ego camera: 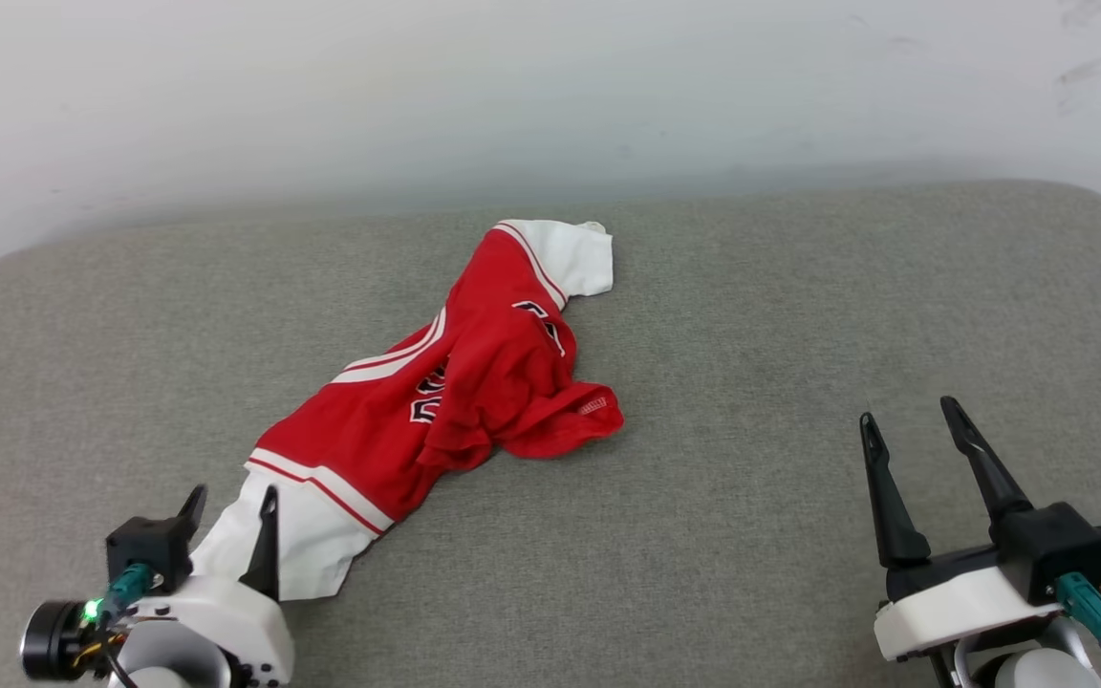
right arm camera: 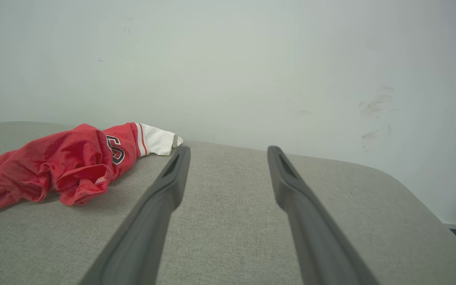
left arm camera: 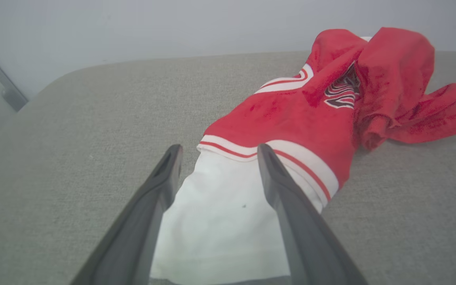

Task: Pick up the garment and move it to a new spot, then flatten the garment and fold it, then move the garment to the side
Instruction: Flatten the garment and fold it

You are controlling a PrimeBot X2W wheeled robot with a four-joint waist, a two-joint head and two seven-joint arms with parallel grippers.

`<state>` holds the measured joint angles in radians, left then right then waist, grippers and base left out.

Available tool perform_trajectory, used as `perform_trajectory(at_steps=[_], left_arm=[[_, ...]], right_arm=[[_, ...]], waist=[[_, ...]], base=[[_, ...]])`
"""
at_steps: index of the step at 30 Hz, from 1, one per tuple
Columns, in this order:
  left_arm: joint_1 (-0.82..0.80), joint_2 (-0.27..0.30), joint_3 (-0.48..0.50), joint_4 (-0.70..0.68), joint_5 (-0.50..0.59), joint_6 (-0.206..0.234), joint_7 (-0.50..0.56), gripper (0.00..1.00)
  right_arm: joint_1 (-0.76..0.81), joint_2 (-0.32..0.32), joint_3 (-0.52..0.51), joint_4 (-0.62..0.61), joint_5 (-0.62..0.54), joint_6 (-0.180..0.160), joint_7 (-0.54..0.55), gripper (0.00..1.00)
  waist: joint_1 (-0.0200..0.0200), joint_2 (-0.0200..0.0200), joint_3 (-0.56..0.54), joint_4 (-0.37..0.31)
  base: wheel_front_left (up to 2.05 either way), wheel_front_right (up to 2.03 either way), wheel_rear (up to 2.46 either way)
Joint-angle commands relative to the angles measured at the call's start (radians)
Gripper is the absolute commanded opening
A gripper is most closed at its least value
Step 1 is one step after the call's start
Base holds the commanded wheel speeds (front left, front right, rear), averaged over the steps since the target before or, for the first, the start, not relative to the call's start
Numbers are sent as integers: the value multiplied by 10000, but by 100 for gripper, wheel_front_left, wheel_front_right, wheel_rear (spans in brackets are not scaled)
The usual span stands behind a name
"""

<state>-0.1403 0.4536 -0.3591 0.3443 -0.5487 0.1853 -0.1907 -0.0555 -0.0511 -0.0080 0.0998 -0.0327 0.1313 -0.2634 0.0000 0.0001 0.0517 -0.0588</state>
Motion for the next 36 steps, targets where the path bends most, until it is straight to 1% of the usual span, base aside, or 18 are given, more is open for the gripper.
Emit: perform_trajectory(at_steps=[1, 4, 6, 9, 12, 14, 15, 16, 17, 20, 23, 25, 29, 32, 36], left_arm=[[-131, -55, -112, -122, 227, -98, -295, 100], [-251, -118, -304, -611, 897, -248, -683, 100], [-222, -240, -410, -1040, 1399, -204, -739, 100], [-33, -559, -463, -1964, 2176, -294, -757, 100], [176, -876, -436, -2485, 2624, -438, -742, 100], [254, -1116, -413, -2657, 2800, -578, -745, 100], [285, -1207, -398, -2700, 2870, -648, -744, 100], [285, -1207, -398, -2700, 2870, -648, -744, 100], [299, -1312, -382, -2728, 2934, -724, -745, 100], [233, -1562, -242, -2751, 3073, -933, -746, 100], [103, -1850, -175, -2748, 3253, -1174, -746, 100], [-1, -2042, -100, -2701, 3361, -1324, -747, 100], [-150, -2486, 3, -2591, 3442, -1633, -747, 100], [-346, -2778, 99, -2590, 3584, -1863, -747, 100], [-490, -3108, 284, -2579, 3769, -2121, -748, 100]], right_arm=[[190, 18, -5, -77, -54, -10, -20, 100], [192, 17, 39, -158, -276, -10, -20, 100], [175, 18, 178, -51, -438, -10, -20, 100], [-207, 12, 458, 427, -578, -12, -20, 100], [-680, -66, 716, 1100, -621, -12, -7, 100], [-1214, -304, 1258, 1684, -62, -10, 557, 100], [-1595, -521, 1487, 1896, 273, -15, 983, 100], [-1595, -521, 1487, 1896, 273, -15, 983, 100], [-1991, -836, 1735, 2041, 547, -12, 1415, 100], [-3059, -1595, 3026, 2472, 1872, -9, 3214, 100], [-4307, -2349, 3734, 2744, 3262, -12, 5166, 100], [-5050, -2760, 4259, 2883, 4005, -10, 6303, 100], [-6296, -3272, 4745, 3472, 5376, -10, 8384, 100], [-7078, -3627, 5177, 3893, 5842, -10, 9490, 100], [-7833, -3889, 5496, 4554, 6126, -10, 10135, 100]], waist=[[0, -1, -67, 93], [0, -1, -137, 295], [0, -1, -125, 485], [0, -1, -63, 840], [0, -1, 86, 1259], [0, -1, 205, 1570], [0, -1, 277, 1727], [0, -1, 277, 1727], [0, -1, 372, 1896], [0, -1, 659, 2338], [0, -1, 1009, 2806], [0, -1, 1252, 3132], [0, -1, 1684, 3775], [0, -1, 1983, 4196], [0, -1, 2320, 4683]], base=[[0, 0, 0], [0, 0, 0], [0, 0, 0], [0, 0, 0], [0, 0, 0], [0, 0, 0], [0, 0, 0], [0, 0, 0], [0, 0, 0], [0, 0, 0], [0, 0, 0], [0, 0, 0], [0, 0, 0], [0, 0, 0], [0, 0, 0]])
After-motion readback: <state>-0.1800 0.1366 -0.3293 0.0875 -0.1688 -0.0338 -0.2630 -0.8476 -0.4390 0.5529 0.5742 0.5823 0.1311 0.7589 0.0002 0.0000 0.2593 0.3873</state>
